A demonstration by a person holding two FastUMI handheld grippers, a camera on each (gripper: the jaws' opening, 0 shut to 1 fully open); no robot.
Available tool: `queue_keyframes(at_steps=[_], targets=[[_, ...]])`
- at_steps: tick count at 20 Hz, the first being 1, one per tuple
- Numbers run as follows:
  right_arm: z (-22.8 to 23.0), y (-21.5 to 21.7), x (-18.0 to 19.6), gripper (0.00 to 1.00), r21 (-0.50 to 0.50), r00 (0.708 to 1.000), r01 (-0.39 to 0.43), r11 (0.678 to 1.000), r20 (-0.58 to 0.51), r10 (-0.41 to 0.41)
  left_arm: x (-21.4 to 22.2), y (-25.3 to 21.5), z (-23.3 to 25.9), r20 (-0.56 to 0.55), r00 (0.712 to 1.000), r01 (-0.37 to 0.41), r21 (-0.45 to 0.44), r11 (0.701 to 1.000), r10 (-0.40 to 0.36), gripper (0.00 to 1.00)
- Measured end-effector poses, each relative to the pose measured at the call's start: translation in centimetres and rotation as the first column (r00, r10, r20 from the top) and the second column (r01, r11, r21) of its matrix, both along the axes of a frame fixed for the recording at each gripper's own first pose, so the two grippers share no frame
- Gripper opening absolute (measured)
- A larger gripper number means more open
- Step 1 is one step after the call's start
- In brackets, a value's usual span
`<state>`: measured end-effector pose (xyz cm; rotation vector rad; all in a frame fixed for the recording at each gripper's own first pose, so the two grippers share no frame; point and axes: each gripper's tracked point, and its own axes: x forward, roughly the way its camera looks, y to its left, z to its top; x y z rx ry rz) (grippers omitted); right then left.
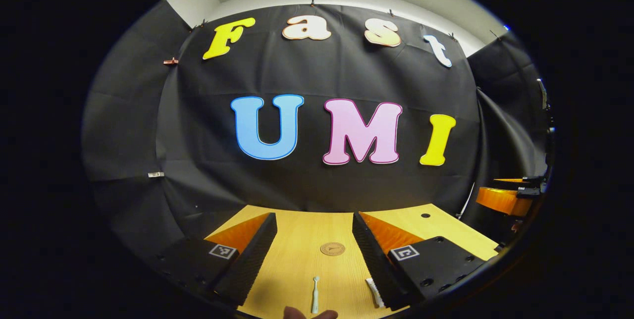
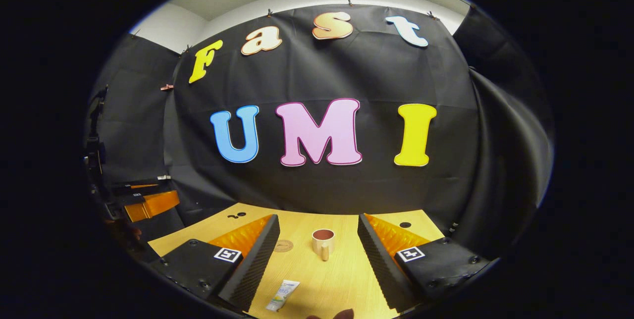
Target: Put the toothbrush and toothpaste on the desktop into the cup, then pick up the cup and place it on the coaster on the desktop.
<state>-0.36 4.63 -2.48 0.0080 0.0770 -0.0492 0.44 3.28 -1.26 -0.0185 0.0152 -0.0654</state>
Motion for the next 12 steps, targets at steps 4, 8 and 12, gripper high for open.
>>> queue_keyframes(at_steps=[4,8,12], targets=[[-0.2,0.6,0.2,0.98,-0.005,1.0,0.005,1.0,-0.004,-0.005,0.2,0.5,-0.3,-0.002,1.0,0.009,0.002,1.0,-0.009,0.97],[-1.5,1.0,0.9,0.97,0.0,0.998,0.004,1.0,-0.058,-0.004,0.5,0.8,-0.6,-0.009,1.0,0.013,0.004,1.0,-0.013,0.97],[-7.1,2.2,1.4,0.98,0.038,0.961,-0.012,0.999,-0.277,0.022,0.3,1.0,-1.1,-0.008,1.0,0.016,0.029,0.999,-0.016,0.97]])
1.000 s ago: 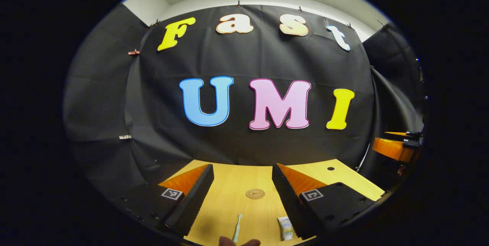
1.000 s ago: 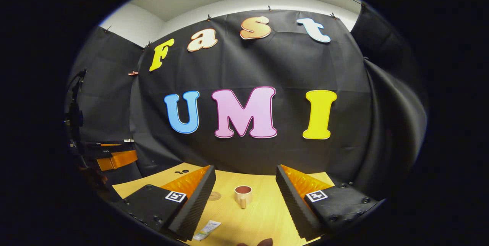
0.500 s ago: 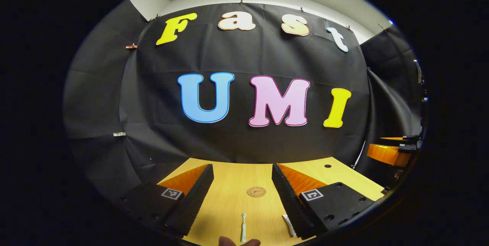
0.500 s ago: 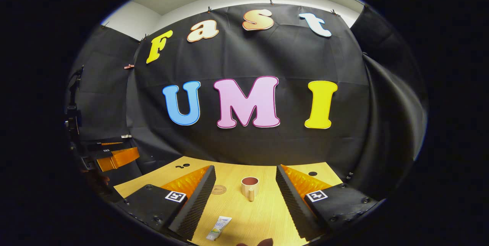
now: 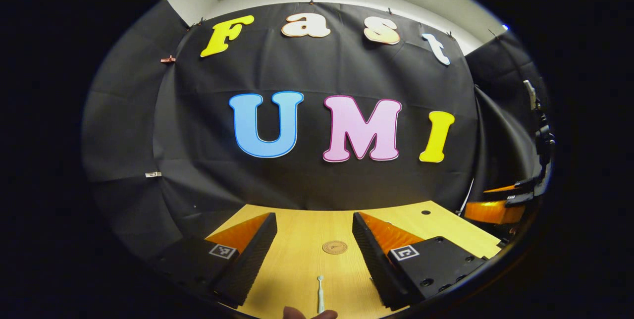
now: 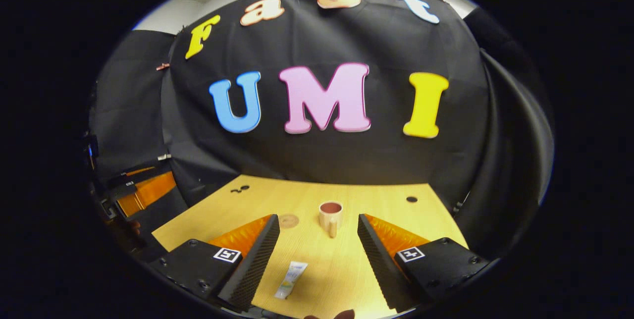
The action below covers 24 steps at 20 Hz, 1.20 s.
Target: Put the toothbrush and toothpaste on the desktop into the cup, then pick up the cup and place it on the coaster on the desktop.
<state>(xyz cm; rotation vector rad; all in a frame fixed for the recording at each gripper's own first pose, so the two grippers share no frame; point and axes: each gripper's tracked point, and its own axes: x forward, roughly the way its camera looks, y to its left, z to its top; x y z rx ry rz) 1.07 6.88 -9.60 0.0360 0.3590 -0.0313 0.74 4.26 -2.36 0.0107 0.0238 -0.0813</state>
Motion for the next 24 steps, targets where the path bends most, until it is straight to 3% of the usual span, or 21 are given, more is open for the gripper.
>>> queue_keyframes(at_steps=[2,5,8,11,19,21,24], targets=[[-2.7,0.8,0.2,0.98,0.039,0.992,-0.019,0.999,-0.123,0.024,-0.3,0.1,-0.4,-0.005,1.0,0.0,0.015,1.0,0.0,0.97],[-7.9,1.6,1.4,0.98,0.071,0.952,-0.008,0.997,-0.304,0.029,-0.7,0.0,-0.7,0.001,1.0,0.009,0.024,1.0,-0.009,0.97],[-13.6,2.7,1.4,0.98,0.097,0.861,0.032,0.995,-0.509,0.021,-1.1,0.2,-1.2,0.005,1.0,0.012,0.04,0.999,-0.012,0.97],[-18.8,3.3,1.7,0.99,0.099,0.763,0.068,0.993,-0.646,0.012,-1.5,0.6,-2.2,-0.007,1.0,0.012,0.033,0.999,-0.012,0.97],[-28.9,6.3,1.6,0.98,0.109,0.521,0.157,0.982,-0.853,0.012,-1.4,2.2,-6.6,-0.113,0.994,0.006,0.011,1.0,-0.005,0.97],[-30.1,6.8,1.4,0.98,0.103,0.482,0.157,0.982,-0.876,0.015,-1.2,2.2,-7.9,-0.152,0.988,0.021,0.0,1.0,-0.021,0.97],[-31.4,6.9,1.4,0.98,0.066,0.452,0.145,0.987,-0.892,-0.007,-0.5,2.7,-10.4,-0.221,0.975,0.007,-0.008,1.0,-0.009,0.97]])
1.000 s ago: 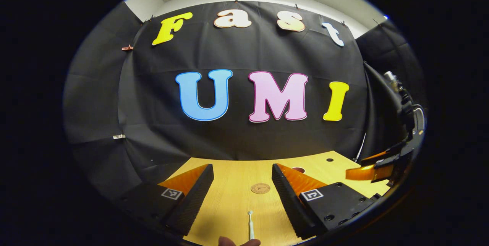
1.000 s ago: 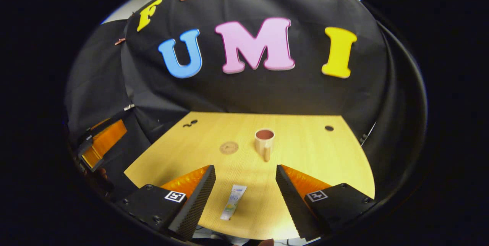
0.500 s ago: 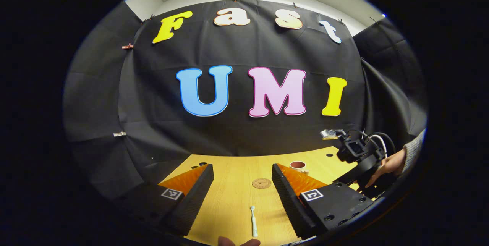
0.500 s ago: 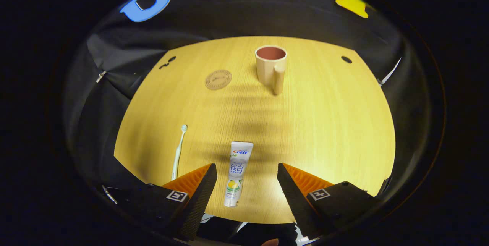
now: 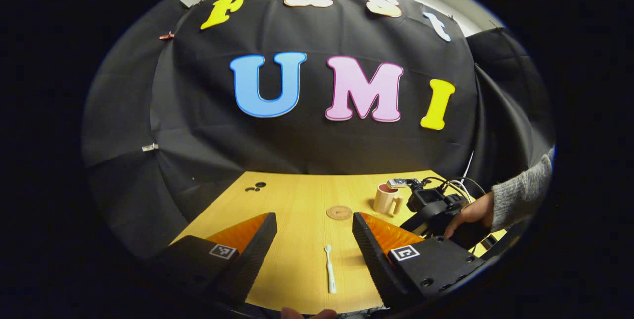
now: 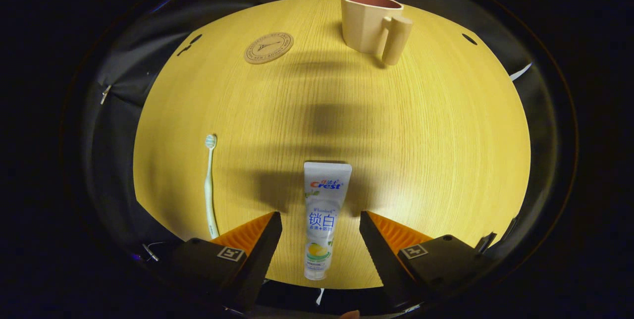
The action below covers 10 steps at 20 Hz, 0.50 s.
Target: Put the toothbrush and toothpaste on the desktop into the cup, then pick up the cup and place it on the coaster on the desktop.
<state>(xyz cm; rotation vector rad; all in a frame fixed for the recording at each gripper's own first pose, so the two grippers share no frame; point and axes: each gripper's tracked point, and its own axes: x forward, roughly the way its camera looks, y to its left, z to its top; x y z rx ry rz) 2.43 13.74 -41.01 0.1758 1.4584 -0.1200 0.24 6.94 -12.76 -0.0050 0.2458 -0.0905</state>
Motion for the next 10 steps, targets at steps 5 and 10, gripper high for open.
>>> queue_keyframes(at_steps=[5,10], targets=[[-1.3,0.1,-0.5,0.83,-0.008,0.998,0.009,1.0,-0.054,-0.009,1.3,1.1,-3.5,-0.084,0.996,-0.038,0.023,0.999,0.039,0.98],[-1.7,-0.2,-0.6,0.45,0.001,0.997,0.046,0.999,-0.069,-0.046,2.9,0.7,-7.6,-0.219,0.975,-0.04,0.029,0.999,0.045,0.98]])
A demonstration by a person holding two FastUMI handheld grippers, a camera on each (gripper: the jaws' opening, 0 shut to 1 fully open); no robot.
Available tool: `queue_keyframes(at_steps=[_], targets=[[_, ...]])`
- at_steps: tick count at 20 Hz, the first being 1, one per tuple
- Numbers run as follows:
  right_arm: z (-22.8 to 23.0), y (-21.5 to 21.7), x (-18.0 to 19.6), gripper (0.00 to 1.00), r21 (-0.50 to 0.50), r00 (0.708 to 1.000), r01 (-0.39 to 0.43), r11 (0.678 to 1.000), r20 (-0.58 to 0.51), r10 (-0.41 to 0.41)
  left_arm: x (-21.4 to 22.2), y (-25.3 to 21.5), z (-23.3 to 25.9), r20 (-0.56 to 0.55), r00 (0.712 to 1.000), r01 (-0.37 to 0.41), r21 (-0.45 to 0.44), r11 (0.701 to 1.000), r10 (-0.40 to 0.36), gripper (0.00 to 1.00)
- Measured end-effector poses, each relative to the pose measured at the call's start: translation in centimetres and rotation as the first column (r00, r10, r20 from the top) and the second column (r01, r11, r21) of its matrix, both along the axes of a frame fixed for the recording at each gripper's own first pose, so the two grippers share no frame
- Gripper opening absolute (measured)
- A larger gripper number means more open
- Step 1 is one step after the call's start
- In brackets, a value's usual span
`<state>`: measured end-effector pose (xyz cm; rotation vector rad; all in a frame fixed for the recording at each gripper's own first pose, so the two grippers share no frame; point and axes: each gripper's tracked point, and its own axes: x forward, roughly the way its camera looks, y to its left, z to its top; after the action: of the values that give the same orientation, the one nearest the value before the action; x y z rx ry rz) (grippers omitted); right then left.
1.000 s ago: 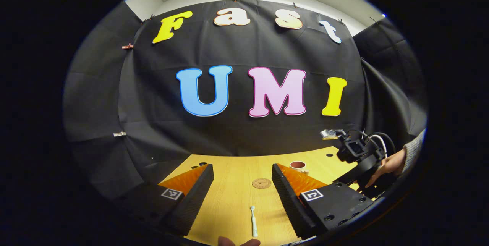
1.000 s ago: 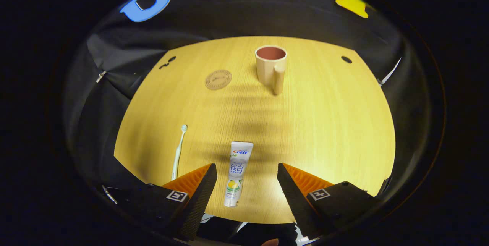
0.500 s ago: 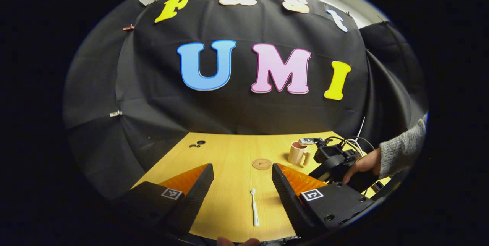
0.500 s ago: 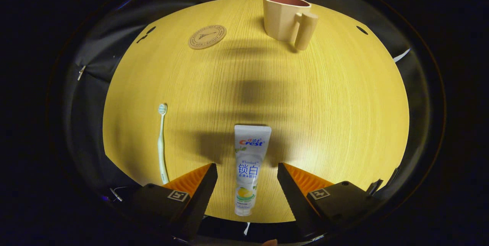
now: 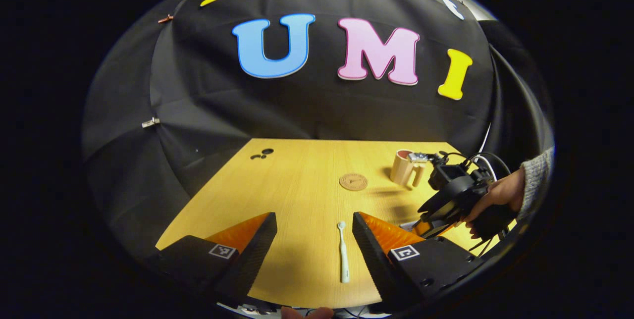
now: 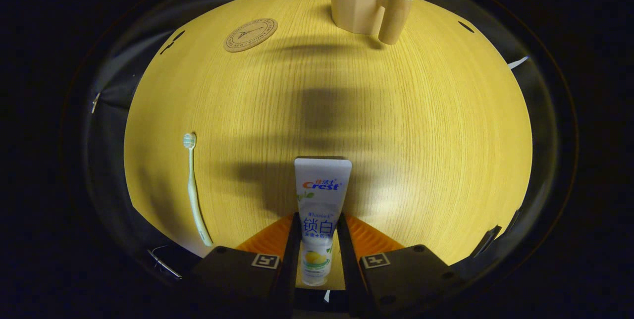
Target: Put the toothbrush and toothpaste on the desktop into the cup, then pick up the cup and place it on the coaster on the desktop.
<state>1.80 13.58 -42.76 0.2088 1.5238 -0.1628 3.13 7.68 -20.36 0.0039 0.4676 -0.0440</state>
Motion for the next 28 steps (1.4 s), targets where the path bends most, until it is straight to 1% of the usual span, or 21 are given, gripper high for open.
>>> queue_keyframes(at_steps=[1,2,3,5,6,7,9,10,11,12,13,14,15,17,19,22,24,26,27,28], targets=[[-0.1,0.0,0.0,0.44,0.002,1.0,-0.003,1.0,0.002,0.003,0.5,-0.3,-1.0,-0.036,0.999,0.0,-0.007,1.0,0.0,0.97],[-0.1,-0.1,-0.1,0.39,0.004,1.0,-0.014,1.0,0.0,0.014,0.9,-0.5,-1.9,-0.077,0.997,-0.003,-0.009,1.0,0.002,0.97],[0.0,-0.1,-0.1,0.39,0.001,1.0,-0.015,1.0,0.0,0.015,1.3,-0.4,-2.9,-0.116,0.993,-0.019,-0.005,1.0,0.019,0.97],[-0.1,-0.1,-0.1,0.3,0.004,1.0,-0.01,1.0,-0.001,0.01,2.5,-0.9,-4.3,-0.184,0.982,-0.036,-0.02,0.999,0.032,0.98],[0.0,-0.1,-0.1,0.3,0.007,1.0,-0.003,1.0,-0.002,0.003,2.9,-1.5,-5.2,-0.231,0.973,-0.035,-0.04,0.999,0.024,0.98],[-0.1,-0.1,-0.1,0.35,0.009,1.0,0.005,1.0,-0.003,-0.005,3.2,-2.2,-6.3,-0.287,0.958,-0.026,-0.059,0.998,0.008,0.98],[-0.1,-0.1,0.0,0.34,0.019,1.0,0.02,1.0,-0.005,-0.02,3.2,-2.8,-8.8,-0.405,0.914,-0.02,-0.077,0.997,-0.013,0.98],[-0.1,-0.1,0.1,0.34,0.027,1.0,0.027,0.999,-0.006,-0.027,3.4,-3.2,-9.7,-0.445,0.895,-0.017,-0.086,0.996,-0.023,0.98],[-0.1,-0.1,0.2,0.3,0.035,0.999,0.036,0.999,-0.006,-0.036,3.2,-3.7,-10.8,-0.487,0.873,-0.011,-0.089,0.996,-0.033,0.97],[-0.1,-0.2,0.3,0.34,0.042,0.999,0.042,0.998,-0.006,-0.042,3.3,-4.0,-11.5,-0.517,0.855,-0.002,-0.085,0.996,-0.043,0.96],[-0.1,-0.2,0.4,0.3,0.047,0.999,0.048,0.998,-0.007,-0.048,3.5,-4.0,-12.1,-0.535,0.844,0.008,-0.072,0.997,-0.045,0.96],[-0.1,-0.2,0.5,0.3,0.051,0.999,0.052,0.997,-0.007,-0.051,3.8,-4.2,-12.6,-0.548,0.835,0.019,-0.059,0.998,-0.049,0.96],[-0.1,-0.2,0.5,0.35,0.054,0.999,0.053,0.997,-0.008,-0.052,4.0,-4.3,-13.2,-0.564,0.824,0.026,-0.047,0.999,-0.048,0.96],[-0.2,-0.2,0.6,0.34,0.059,0.999,0.054,0.997,-0.011,-0.054,4.1,-4.6,-14.4,-0.611,0.79,0.035,-0.037,0.999,-0.05,0.96],[-0.2,-0.2,0.6,0.34,0.065,0.998,0.059,0.996,-0.014,-0.058,4.3,-4.9,-15.1,-0.643,0.764,0.038,-0.036,0.999,-0.052,0.96],[-0.2,-0.2,0.7,0.34,0.069,0.998,0.059,0.996,-0.017,-0.058,4.8,-4.7,-15.9,-0.665,0.746,0.026,-0.023,0.999,-0.035,0.95],[-0.1,-0.2,0.6,0.35,0.068,0.998,0.059,0.996,-0.019,-0.058,4.6,-4.5,-16.6,-0.689,0.725,0.013,-0.025,1.0,-0.026,0.95],[-0.1,-0.3,0.7,0.35,0.068,0.998,0.06,0.996,-0.021,-0.059,4.3,-4.5,-17.3,-0.71,0.704,0.001,-0.026,1.0,-0.019,0.93],[-0.1,-0.3,0.6,0.35,0.068,0.998,0.062,0.996,-0.021,-0.06,4.2,-4.1,-17.5,-0.713,0.701,0.002,-0.004,1.0,-0.004,0.91],[-0.1,-0.3,0.6,0.35,0.068,0.998,0.061,0.996,-0.02,-0.06,4.4,-4.0,-17.5,-0.708,0.706,0.015,0.006,1.0,-0.006,0.9]])
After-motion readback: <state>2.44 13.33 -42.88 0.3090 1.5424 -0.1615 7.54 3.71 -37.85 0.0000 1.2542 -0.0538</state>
